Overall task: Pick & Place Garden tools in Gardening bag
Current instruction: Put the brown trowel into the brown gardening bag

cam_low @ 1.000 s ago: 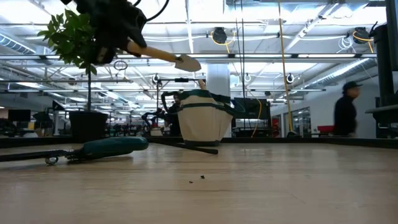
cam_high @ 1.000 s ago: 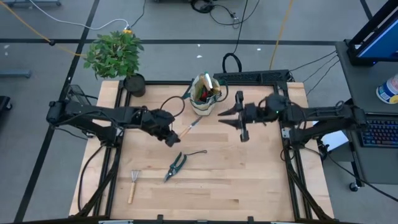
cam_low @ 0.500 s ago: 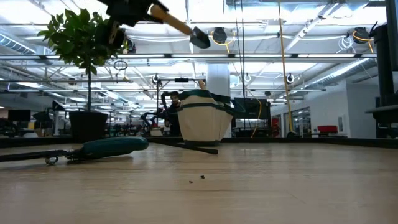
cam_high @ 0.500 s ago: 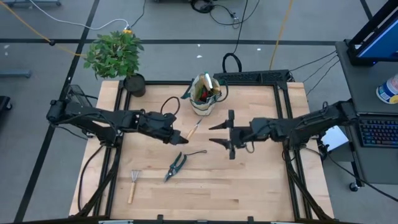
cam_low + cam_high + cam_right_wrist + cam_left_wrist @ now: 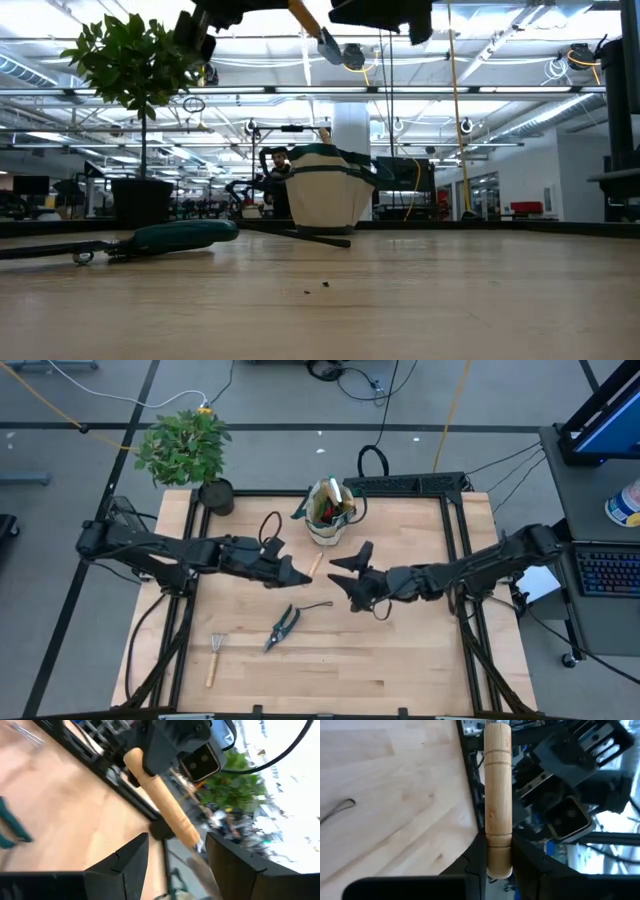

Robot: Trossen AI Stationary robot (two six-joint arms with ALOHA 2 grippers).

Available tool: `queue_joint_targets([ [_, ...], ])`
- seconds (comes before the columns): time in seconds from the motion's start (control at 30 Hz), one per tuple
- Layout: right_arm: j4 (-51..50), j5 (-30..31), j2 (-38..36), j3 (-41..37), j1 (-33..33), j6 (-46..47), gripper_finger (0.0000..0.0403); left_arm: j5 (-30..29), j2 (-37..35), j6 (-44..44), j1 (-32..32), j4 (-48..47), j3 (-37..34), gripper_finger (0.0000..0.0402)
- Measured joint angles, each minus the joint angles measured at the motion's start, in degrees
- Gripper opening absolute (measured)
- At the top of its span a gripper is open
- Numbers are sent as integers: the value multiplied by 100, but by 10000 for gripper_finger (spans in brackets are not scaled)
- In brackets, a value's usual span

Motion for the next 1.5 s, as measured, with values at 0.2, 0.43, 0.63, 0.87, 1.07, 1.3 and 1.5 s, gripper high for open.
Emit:
queue_joint_targets([
  [0.2, 442, 266, 244, 0, 37, -451, 192, 7, 241, -355, 0, 359, 4, 64],
  [0.43, 525, 261, 309, 0, 58, -462, 192, 6, 520, -531, 5, 728, 4, 64],
  [0.63, 537, 248, 316, 0, 56, -469, 192, 1, 790, -654, 115, 1251, 4, 64],
  [0.87, 528, 414, 316, -2, 54, -473, 188, 91, 1074, -810, 227, 1777, 4, 64],
  [1.07, 531, 690, 316, -2, 56, -411, 147, 15, 1102, -825, 281, 1956, 4, 64],
  [1.3, 510, 702, 316, -2, 56, -363, 91, 20, 1102, -941, 315, 2009, 4, 64],
  [1.5, 520, 714, 316, -7, 56, -355, 83, 22, 1102, -934, 315, 2041, 2, 64],
])
